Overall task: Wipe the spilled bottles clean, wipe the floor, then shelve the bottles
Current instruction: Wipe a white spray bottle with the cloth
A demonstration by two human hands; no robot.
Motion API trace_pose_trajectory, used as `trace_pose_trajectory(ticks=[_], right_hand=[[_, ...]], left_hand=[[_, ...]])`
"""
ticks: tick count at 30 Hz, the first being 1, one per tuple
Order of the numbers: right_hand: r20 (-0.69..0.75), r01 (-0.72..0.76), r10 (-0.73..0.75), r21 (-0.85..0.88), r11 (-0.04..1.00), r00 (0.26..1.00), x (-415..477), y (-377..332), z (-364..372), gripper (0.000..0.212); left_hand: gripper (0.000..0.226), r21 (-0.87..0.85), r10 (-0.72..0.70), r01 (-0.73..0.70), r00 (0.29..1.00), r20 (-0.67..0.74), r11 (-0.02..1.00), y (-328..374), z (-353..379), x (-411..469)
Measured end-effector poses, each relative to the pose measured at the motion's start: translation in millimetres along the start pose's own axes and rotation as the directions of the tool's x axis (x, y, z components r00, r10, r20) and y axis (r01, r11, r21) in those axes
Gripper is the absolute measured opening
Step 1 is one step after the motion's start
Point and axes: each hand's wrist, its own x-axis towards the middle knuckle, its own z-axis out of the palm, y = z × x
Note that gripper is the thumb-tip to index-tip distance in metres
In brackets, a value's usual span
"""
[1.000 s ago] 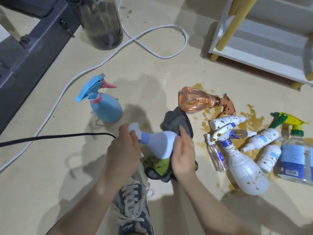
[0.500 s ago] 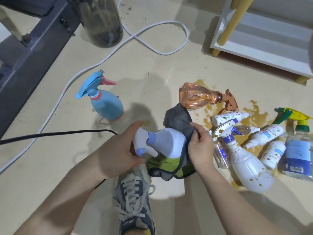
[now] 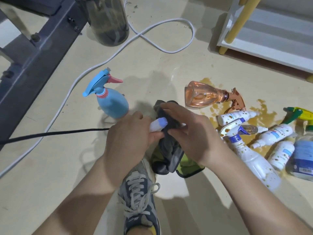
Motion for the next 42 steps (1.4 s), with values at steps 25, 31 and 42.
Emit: trace_pose_trajectory(ticks=[25, 31, 42], right_hand=[[-0.169, -0.056, 0.102, 0.262, 0.963, 0.98, 2, 25, 42, 0.027], [-0.444, -0.273, 0.403, 0.328, 0.904, 0.801, 8, 59, 28, 0.026], [-0.315, -0.054, 0.032, -0.06, 0.997, 0.949, -24, 11, 94, 0.044]], left_hand=[[0.043, -0.109, 0.181, -0.187, 0.982, -0.057, 0.976, -3, 7, -1], [0.035, -0.26, -0.076, 0.085, 0.996, 0.044, 0.962, -4, 13, -8], [0.043, -0.698, -0.132, 0.241, 0.969, 0.207, 0.674, -9, 29, -11]])
